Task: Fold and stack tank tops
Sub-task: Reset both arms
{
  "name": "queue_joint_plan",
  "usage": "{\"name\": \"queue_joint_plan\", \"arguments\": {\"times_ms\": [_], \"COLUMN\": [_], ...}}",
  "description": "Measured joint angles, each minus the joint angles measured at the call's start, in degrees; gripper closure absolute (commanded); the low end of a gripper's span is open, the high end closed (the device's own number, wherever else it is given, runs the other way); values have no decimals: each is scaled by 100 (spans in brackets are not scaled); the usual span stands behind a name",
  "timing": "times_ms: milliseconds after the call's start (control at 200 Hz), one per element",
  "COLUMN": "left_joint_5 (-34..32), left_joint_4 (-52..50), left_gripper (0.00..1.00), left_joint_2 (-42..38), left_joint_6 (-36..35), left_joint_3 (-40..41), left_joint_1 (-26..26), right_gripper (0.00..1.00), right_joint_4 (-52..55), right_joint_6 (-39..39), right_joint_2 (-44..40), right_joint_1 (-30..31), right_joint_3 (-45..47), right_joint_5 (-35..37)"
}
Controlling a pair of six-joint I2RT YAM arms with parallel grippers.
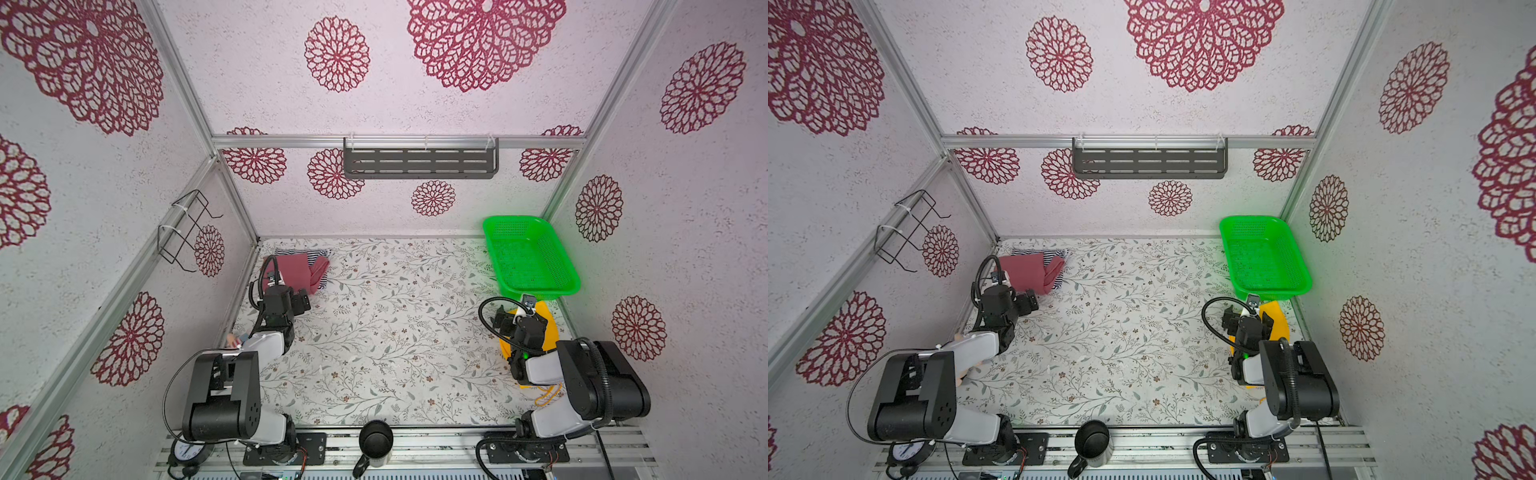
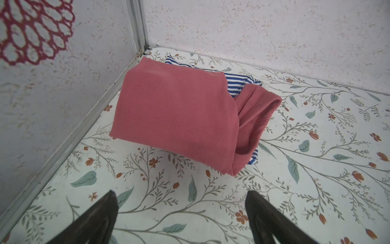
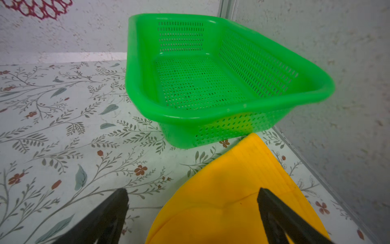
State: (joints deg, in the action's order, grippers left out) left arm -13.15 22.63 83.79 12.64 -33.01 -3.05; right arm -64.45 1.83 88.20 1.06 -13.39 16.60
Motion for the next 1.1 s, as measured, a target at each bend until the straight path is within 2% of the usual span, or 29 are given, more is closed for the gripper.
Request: {"name": "queue_joint_plan", "arguments": {"times_ms": [460, 686, 861, 1101], "left_joint_5": [15, 31, -330, -636], "left_joint_4": [238, 699, 1954, 2461], "left_gripper": [3, 3, 3, 3], "left_joint_2": [0, 369, 476, 518], "left_joint_6": [-94, -105, -181, -243], "left_joint_3": [59, 7, 791, 949], "left_joint_1": [-136, -636, -376, -238], "right_gripper": [1, 1, 1, 1], "right_joint_4": [-179, -179, -184, -192], "right_joint_6": [31, 33, 33, 31], "right_joint_2": [-2, -2, -2, -2], "right_joint_1": [13, 13, 13, 17], "right_joint_3": [2, 2, 2, 2], "right_joint_5": [-37, -37, -37, -37]}}
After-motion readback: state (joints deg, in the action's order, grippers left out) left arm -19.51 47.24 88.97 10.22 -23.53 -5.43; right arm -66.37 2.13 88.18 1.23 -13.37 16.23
